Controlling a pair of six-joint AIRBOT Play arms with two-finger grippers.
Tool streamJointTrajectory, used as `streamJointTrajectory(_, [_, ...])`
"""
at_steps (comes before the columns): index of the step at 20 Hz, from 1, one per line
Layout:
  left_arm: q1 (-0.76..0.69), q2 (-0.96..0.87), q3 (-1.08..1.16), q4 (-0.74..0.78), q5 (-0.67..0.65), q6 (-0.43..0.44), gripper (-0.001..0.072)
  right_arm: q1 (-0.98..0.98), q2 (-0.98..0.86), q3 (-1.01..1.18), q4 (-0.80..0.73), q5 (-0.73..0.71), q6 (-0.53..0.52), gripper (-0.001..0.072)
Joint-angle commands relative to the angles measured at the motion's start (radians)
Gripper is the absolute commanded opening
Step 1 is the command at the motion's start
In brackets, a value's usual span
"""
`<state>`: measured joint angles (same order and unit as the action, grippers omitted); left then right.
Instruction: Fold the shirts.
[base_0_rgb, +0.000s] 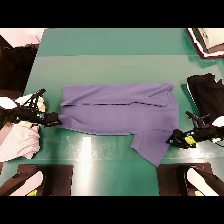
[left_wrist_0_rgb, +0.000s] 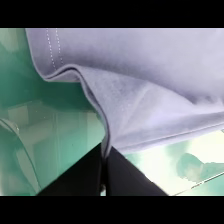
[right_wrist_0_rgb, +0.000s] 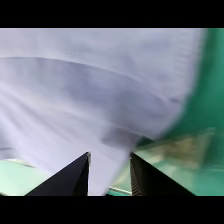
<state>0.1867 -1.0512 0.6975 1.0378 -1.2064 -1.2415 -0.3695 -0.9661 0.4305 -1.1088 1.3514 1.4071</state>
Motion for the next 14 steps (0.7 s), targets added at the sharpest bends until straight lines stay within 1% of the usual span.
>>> streamJointTrajectory(1, [0.001,0.001,0.001,0.002,-0.003,0.000,0.0027,0.000,-0.059,-0.006,0.014,-0.082,-0.003,0.0192])
streamJointTrajectory(2, [0.001,0.001,0.001,0.002,-0.003,0.000,0.0027,0.000,-0.061,-0.006,0.014,-0.089,-0.006,0.0139])
streamJointTrajectory(3, [0.001,0.001,0.001,0.001,-0.004,0.000,0.0027,0.000,-0.057,-0.006,0.014,-0.089,-0.016,0.0064])
streamJointTrajectory(4, [0.001,0.001,0.001,0.003,-0.007,0.001,0.0027,0.000,-0.046,-0.006,0.007,-0.087,-0.024,0.0017])
streamJointTrajectory(5, [0.001,0.001,0.001,0.009,-0.010,0.011,0.0027,0.000,-0.027,-0.006,-0.003,-0.080,-0.024,0.0017])
streamJointTrajectory(7, [0.001,0.003,0.013,0.059,-0.044,0.011,0.0026,0.000,0.043,0.005,-0.060,-0.021,-0.024,0.0015])
streamJointTrajectory(10, [0.001,0.059,0.040,0.133,-0.125,0.018,0.0026,0.000,0.180,0.083,-0.159,0.152,-0.012,0.0015])
streamJointTrajectory(12, [0.001,0.117,0.037,0.137,-0.196,0.038,0.0026,0.000,0.260,0.132,-0.220,0.249,0.008,0.0015])
streamJointTrajectory(14, [0.001,0.182,0.022,0.134,-0.268,0.032,0.0026,0.000,0.340,0.161,-0.227,0.319,0.014,0.0015])
